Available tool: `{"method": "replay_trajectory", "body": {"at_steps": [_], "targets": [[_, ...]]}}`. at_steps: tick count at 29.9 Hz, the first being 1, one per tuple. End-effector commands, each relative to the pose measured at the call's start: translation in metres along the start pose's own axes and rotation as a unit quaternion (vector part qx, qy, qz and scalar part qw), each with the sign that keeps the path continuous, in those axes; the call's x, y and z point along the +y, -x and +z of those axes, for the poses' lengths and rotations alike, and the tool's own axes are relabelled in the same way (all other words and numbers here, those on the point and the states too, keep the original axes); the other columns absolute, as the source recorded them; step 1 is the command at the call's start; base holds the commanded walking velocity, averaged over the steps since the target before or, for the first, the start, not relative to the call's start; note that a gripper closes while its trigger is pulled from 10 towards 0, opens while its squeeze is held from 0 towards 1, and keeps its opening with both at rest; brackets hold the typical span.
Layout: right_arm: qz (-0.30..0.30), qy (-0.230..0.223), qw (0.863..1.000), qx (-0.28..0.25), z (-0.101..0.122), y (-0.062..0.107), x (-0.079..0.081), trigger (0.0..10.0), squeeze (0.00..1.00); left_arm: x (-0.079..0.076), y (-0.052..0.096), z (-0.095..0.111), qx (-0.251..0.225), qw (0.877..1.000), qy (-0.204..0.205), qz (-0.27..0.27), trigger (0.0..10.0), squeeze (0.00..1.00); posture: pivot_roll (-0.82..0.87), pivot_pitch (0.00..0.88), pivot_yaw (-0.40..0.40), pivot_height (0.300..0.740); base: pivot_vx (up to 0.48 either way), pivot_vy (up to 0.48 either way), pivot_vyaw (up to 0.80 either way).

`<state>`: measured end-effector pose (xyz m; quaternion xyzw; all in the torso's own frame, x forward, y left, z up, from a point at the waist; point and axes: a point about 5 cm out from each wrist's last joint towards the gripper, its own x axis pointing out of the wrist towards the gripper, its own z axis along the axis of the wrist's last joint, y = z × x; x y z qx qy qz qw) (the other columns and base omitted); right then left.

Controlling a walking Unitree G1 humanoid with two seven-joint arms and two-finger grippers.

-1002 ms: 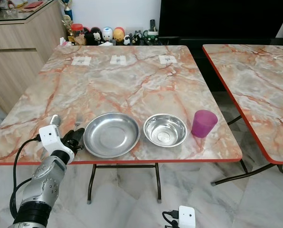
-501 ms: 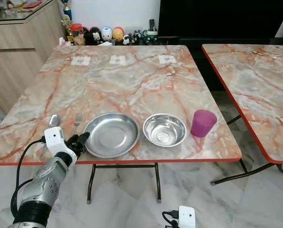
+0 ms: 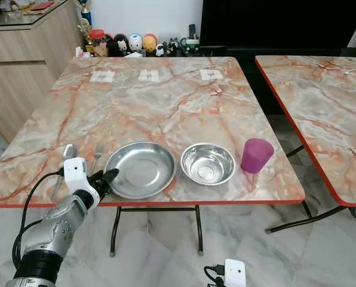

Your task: Setting the table

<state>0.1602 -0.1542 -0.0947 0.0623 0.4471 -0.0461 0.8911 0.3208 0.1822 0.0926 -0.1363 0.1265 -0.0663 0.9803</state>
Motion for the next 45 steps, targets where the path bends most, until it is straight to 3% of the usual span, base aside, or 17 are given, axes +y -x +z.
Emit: {"method": "replay_trajectory", "body": {"at_steps": [1,2,3,4,5,8,9,24,32,36,45], "targets": [[0.001,-0.002,1.0,0.004,-0.001,0.0,0.001,10.0,0.0,0.0,-0.001,0.005,0.008,1.0,-0.023,0.005,10.0,0.0,0.13,0.018,-0.017,0.74,0.0,0.0,0.0],[0.001,-0.002,1.0,0.004,-0.001,0.0,0.001,10.0,0.0,0.0,-0.002,0.005,0.008,1.0,-0.024,0.005,7.9,0.0,0.13,0.018,-0.017,0.74,0.0,0.0,0.0],[0.001,-0.002,1.0,0.004,-0.001,0.0,0.001,10.0,0.0,-0.001,-0.002,0.005,0.008,1.0,-0.023,0.005,4.8,0.0,0.13,0.018,-0.017,0.74,0.0,0.0,0.0],[0.001,-0.002,1.0,0.004,-0.001,0.0,0.001,10.0,0.0,0.0,-0.001,0.005,0.008,1.0,-0.025,0.006,3.0,0.0,0.13,0.022,-0.015,0.74,0.0,0.0,0.0],[0.002,-0.002,1.0,0.004,-0.001,0.0,0.002,10.0,0.0,0.001,-0.001,0.006,0.008,1.0,-0.029,0.007,0.5,0.0,0.13,0.022,-0.015,0.74,0.0,0.0,0.0],[0.002,-0.002,1.0,0.004,-0.001,0.0,0.002,10.0,0.0,0.001,-0.001,0.005,0.011,0.999,-0.03,0.01,0.5,0.0,0.13,0.022,-0.015,0.74,0.0,0.0,0.0],[0.002,-0.002,1.0,0.004,-0.001,0.0,0.002,10.0,0.0,0.001,-0.001,0.006,0.011,0.999,-0.03,0.009,0.0,0.0,0.13,0.022,-0.015,0.74,0.0,0.0,0.0],[0.003,-0.001,1.0,0.006,-0.001,0.0,0.002,10.0,0.0,0.001,0.0,0.01,0.02,0.998,-0.053,0.007,0.0,0.0,0.14,0.028,-0.016,0.74,0.0,0.0,0.0],[0.004,0.001,1.0,0.007,-0.001,0.0,0.002,10.0,0.0,-0.002,0.002,0.01,0.016,0.999,-0.046,-0.003,0.0,0.0,0.14,0.027,-0.016,0.74,0.0,0.0,0.0],[0.004,0.0,1.0,0.006,-0.001,0.0,0.002,10.0,0.0,0.0,0.006,0.01,-0.005,1.0,0.025,-0.011,0.0,0.0,0.14,0.024,-0.015,0.74,0.0,0.0,0.0],[0.002,0.002,1.0,0.007,-0.001,0.0,0.001,10.0,0.0,0.018,0.019,0.007,-0.034,0.991,0.126,0.018,0.0,0.0,0.13,0.016,-0.019,0.74,0.0,0.0,0.0]]}}
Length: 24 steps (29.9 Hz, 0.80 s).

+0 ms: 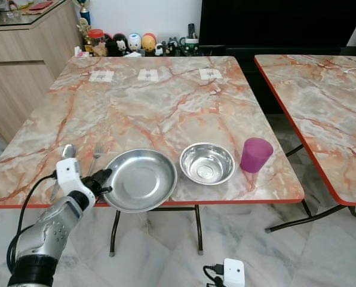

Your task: Setting the table

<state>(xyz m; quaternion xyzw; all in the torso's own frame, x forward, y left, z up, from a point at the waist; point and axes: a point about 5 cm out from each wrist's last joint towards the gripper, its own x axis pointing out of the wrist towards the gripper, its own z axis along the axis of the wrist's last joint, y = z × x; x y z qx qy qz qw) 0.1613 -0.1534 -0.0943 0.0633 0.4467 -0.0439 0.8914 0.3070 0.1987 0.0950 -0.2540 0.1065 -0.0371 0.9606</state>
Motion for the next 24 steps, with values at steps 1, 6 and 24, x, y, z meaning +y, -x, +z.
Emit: {"method": "replay_trajectory", "body": {"at_steps": [1,6,24], "targets": [[0.0,0.002,1.0,0.008,-0.002,0.0,0.0,10.0,0.0,0.004,0.003,0.006,-0.009,1.0,0.007,0.008,0.0,0.0,0.13,0.011,-0.022,0.74,0.0,0.0,0.0],[0.0,0.004,1.0,0.008,-0.003,0.0,-0.001,10.0,0.0,0.007,0.005,0.012,-0.034,0.998,0.05,0.007,0.0,0.0,0.13,0.0,-0.027,0.74,0.0,0.0,0.0],[0.0,0.014,1.0,0.015,-0.006,0.002,-0.007,10.0,0.0,-0.007,0.007,0.015,-0.098,0.981,0.162,-0.041,10.0,0.0,0.12,0.0,-0.056,0.74,0.0,0.0,0.0]]}}
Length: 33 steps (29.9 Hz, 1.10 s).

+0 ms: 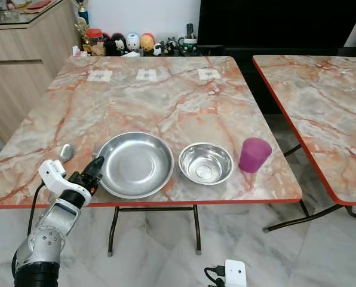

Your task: Setting the table

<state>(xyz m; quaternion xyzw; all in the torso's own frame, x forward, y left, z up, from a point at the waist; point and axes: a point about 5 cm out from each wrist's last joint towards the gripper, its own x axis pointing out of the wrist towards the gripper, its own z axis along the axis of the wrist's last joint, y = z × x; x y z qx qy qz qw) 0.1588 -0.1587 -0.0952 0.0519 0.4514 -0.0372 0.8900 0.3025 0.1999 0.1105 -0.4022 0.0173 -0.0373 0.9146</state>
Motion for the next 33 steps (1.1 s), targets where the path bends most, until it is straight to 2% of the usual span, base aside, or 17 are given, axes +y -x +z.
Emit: {"method": "replay_trajectory", "body": {"at_steps": [1,4,5,11,14,17,21,27,33], "targets": [[0.0,0.001,1.0,0.01,-0.005,0.001,-0.001,10.0,0.0,-0.001,-0.001,0.003,-0.016,1.0,0.01,0.002,10.0,0.0,0.12,0.0,-0.057,0.74,0.0,0.0,0.0],[-0.001,-0.001,1.0,0.011,-0.005,0.001,-0.002,10.0,0.0,-0.002,-0.002,0.006,-0.026,1.0,0.018,0.004,10.0,0.0,0.12,0.0,-0.06,0.74,0.0,0.0,0.0],[-0.001,-0.001,1.0,0.011,-0.006,0.001,-0.002,10.0,0.0,-0.003,-0.002,0.007,-0.028,1.0,0.008,0.007,10.0,0.0,0.12,0.0,-0.062,0.74,0.0,0.0,0.0],[-0.003,-0.003,1.0,0.014,-0.008,0.002,-0.003,10.0,0.0,-0.006,-0.002,0.009,-0.047,0.998,0.026,0.021,10.0,0.0,0.11,0.0,-0.066,0.74,0.0,0.0,0.0],[-0.005,-0.004,1.0,0.016,-0.009,0.002,-0.004,10.0,0.0,-0.015,-0.003,0.013,-0.057,0.997,0.054,0.001,10.0,0.0,0.11,0.0,-0.068,0.74,0.0,0.0,0.0],[-0.005,-0.004,1.0,0.018,-0.01,0.002,-0.005,10.0,0.0,-0.02,-0.004,0.016,-0.062,0.996,0.059,-0.011,10.0,0.0,0.11,0.0,-0.067,0.74,0.0,0.0,0.0],[-0.005,-0.006,1.0,0.017,-0.009,0.002,-0.004,10.0,0.0,-0.015,-0.004,0.014,-0.06,0.997,0.049,0.004,10.0,0.0,0.11,0.0,-0.064,0.74,0.0,0.0,0.0],[-0.005,-0.007,1.0,0.01,-0.005,0.001,-0.005,10.0,0.0,-0.017,-0.005,0.018,-0.065,0.996,0.052,0.007,10.0,0.0,0.1,0.0,-0.057,0.74,0.0,0.0,0.0],[-0.006,-0.004,1.0,0.006,-0.002,0.001,-0.005,10.0,0.0,-0.012,-0.004,0.02,-0.064,0.997,0.012,0.028,10.0,0.0,0.1,0.0,-0.051,0.74,0.0,0.0,0.0]]}}
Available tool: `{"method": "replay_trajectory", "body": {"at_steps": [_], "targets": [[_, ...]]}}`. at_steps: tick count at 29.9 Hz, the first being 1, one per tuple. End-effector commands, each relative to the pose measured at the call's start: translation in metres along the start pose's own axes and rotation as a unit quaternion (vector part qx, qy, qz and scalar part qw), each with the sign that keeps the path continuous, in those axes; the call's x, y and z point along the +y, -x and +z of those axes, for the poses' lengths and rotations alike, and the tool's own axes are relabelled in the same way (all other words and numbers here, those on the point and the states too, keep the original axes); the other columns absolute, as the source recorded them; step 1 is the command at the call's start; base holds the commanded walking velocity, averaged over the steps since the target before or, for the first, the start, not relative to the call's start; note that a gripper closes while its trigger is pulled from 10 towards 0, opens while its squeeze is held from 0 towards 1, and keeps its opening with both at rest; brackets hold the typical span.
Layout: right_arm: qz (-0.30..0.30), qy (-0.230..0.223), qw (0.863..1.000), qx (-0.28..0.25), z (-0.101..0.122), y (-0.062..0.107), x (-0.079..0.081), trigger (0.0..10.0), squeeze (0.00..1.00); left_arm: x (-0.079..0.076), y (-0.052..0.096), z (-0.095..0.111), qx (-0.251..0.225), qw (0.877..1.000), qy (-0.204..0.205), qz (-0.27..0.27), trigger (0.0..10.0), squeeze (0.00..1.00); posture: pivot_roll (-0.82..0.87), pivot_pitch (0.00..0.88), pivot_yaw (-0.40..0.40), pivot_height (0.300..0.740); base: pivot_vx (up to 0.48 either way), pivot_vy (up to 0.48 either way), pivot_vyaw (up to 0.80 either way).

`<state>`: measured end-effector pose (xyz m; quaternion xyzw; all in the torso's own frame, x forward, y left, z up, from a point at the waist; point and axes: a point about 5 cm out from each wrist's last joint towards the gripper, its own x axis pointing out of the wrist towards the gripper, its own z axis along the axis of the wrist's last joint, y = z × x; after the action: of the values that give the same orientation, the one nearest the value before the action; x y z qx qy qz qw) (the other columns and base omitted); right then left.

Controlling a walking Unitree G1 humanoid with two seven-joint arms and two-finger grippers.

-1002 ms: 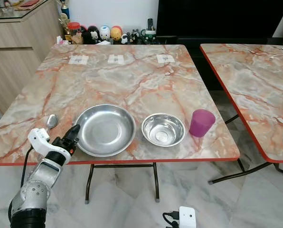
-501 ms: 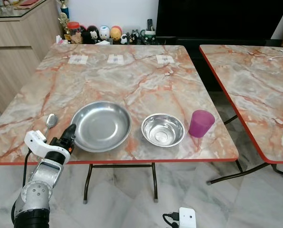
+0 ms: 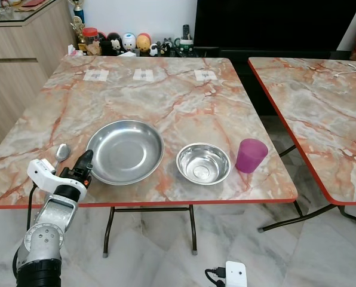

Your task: Setting the table

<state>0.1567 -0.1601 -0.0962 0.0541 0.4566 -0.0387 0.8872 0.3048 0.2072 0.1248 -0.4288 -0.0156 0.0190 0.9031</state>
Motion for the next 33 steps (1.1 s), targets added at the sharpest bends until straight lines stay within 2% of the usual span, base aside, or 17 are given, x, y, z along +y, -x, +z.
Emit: {"method": "replay_trajectory", "body": {"at_steps": [1,5,10,12,17,22,23,24,26,27,28,29,30,31,32,33], "targets": [[-0.005,-0.001,1.0,0.0,0.0,0.0,-0.003,10.0,0.0,-0.005,-0.001,0.004,-0.006,0.999,-0.035,0.0,10.0,0.0,0.11,0.0,-0.051,0.74,0.0,0.0,0.0],[-0.003,-0.001,1.0,-0.002,0.001,0.0,-0.003,10.0,0.0,0.001,0.0,-0.002,0.021,0.996,-0.089,0.023,10.0,0.0,0.11,0.001,-0.053,0.74,0.0,0.0,0.0],[-0.001,0.0,1.0,-0.002,0.001,0.0,-0.002,10.0,0.0,0.003,0.002,-0.009,0.044,0.993,-0.104,0.03,10.0,0.0,0.11,0.009,-0.05,0.74,0.0,0.0,0.0],[-0.001,0.0,1.0,-0.002,0.001,0.0,-0.002,10.0,0.0,0.005,0.002,-0.011,0.051,0.991,-0.118,0.038,10.0,0.29,0.11,0.01,-0.049,0.74,0.0,0.0,0.0],[-0.001,0.0,1.0,-0.002,0.001,0.0,-0.001,10.0,0.0,0.007,0.002,-0.015,0.064,0.987,-0.14,0.049,10.0,0.25,0.11,0.011,-0.047,0.74,0.0,0.0,0.0],[-0.001,-0.001,1.0,-0.001,0.001,0.0,-0.001,10.0,0.0,0.008,0.002,-0.019,0.082,0.983,-0.158,0.052,10.0,0.28,0.12,0.013,-0.044,0.74,0.0,0.0,0.0],[-0.001,-0.001,1.0,-0.001,0.001,0.0,-0.001,10.0,0.0,0.008,0.002,-0.02,0.086,0.98,-0.171,0.054,10.0,0.68,0.12,0.013,-0.044,0.74,0.0,0.0,0.0],[0.0,-0.001,1.0,-0.001,0.001,0.0,-0.001,10.0,0.0,0.008,0.002,-0.021,0.094,0.974,-0.197,0.056,10.0,0.73,0.12,0.013,-0.044,0.74,0.0,0.0,0.0],[0.0,0.0,1.0,-0.001,0.001,0.0,0.0,10.0,0.0,0.007,0.001,-0.023,0.102,0.969,-0.215,0.059,10.0,0.74,0.12,0.013,-0.044,0.74,0.0,0.0,0.0],[0.001,0.0,1.0,-0.001,0.001,0.0,0.0,10.0,0.0,0.005,0.0,-0.025,0.108,0.967,-0.224,0.057,10.0,0.98,0.12,0.013,-0.044,0.74,0.0,0.0,0.0],[0.001,0.0,1.0,-0.001,0.001,0.0,0.0,10.0,0.0,0.004,0.0,-0.026,0.11,0.966,-0.226,0.056,10.0,0.98,0.12,0.013,-0.044,0.74,0.0,0.0,0.0],[0.001,0.0,1.0,-0.001,0.001,0.0,0.0,10.0,0.0,0.003,0.0,-0.027,0.112,0.965,-0.229,0.054,10.0,0.88,0.12,0.014,-0.044,0.74,0.0,0.0,0.0],[0.001,-0.001,1.0,-0.001,0.001,0.0,0.0,10.0,0.0,0.001,-0.001,-0.028,0.116,0.965,-0.229,0.051,10.0,0.64,0.12,0.014,-0.044,0.74,0.0,0.0,0.0],[0.001,-0.001,1.0,-0.001,0.001,0.0,0.0,10.0,0.0,0.001,-0.001,-0.028,0.116,0.965,-0.229,0.051,10.0,0.64,0.12,0.014,-0.044,0.74,0.0,0.0,0.0],[0.001,-0.001,1.0,-0.001,0.001,0.0,0.0,10.0,0.0,0.0,-0.001,-0.029,0.119,0.965,-0.229,0.05,10.0,0.0,0.12,0.014,-0.044,0.74,0.0,0.0,0.0],[0.001,0.0,1.0,-0.001,0.001,0.0,0.0,10.0,0.0,-0.001,-0.001,-0.029,0.122,0.964,-0.229,0.05,10.0,0.0,0.12,0.014,-0.044,0.74,0.0,0.0,0.0]]}}
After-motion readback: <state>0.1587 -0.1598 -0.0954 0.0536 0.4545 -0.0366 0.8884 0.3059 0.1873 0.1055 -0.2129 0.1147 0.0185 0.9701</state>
